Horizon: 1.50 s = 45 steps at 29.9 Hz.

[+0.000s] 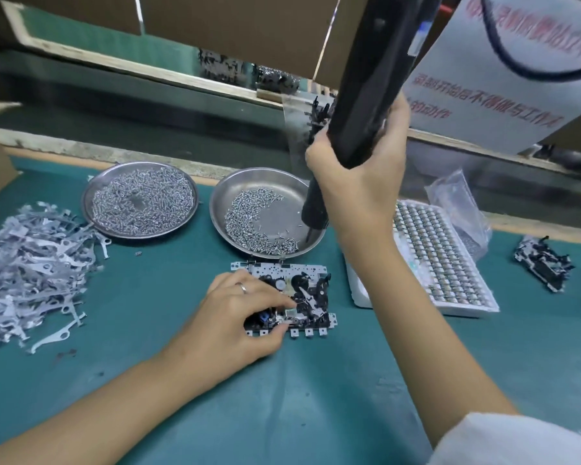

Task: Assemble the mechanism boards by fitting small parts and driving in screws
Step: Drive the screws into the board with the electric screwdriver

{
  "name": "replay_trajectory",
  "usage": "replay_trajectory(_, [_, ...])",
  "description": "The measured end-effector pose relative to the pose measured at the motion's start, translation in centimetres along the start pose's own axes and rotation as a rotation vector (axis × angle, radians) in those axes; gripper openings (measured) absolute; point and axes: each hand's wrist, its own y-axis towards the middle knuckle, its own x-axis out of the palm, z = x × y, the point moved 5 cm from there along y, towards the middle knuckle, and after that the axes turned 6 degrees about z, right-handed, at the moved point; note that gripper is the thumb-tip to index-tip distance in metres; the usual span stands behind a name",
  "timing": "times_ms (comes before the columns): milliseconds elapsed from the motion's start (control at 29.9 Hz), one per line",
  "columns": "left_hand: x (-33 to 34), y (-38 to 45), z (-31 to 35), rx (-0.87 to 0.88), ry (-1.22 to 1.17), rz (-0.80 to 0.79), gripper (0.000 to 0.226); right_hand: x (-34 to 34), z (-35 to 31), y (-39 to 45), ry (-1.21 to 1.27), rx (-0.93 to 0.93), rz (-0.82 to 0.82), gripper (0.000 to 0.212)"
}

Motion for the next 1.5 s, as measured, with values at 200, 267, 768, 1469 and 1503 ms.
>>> replay_trajectory(200, [-0.1,0.2,0.0,-0.016,-0.012,-0.016,0.025,-1.7,0.4,-4.8,0.333,0.130,-0.027,0.022])
replay_trajectory(267, [-0.1,0.1,0.1,-0.008,-0.007,-0.011,0.024,-1.9,0.7,-5.9,0.404,0.172,-0.031,0.022])
replay_trajectory(768, [-0.1,0.1,0.2,-0.013,-0.010,-0.028,0.022,-1.4,0.7,-6.8,0.461,0.134,0.007,0.023])
replay_trajectory(1469, [-0.1,0.0,0.4,0.011,0.003,-0.018,0.018,-1.1,0.7,-7.1,0.436,0.121,0.005,0.024])
replay_trajectory(1503, [-0.1,0.0,0.4,0.017,0.004,-0.017,0.017,-1.1,0.8,-7.1,0.429,0.118,0.002,0.024])
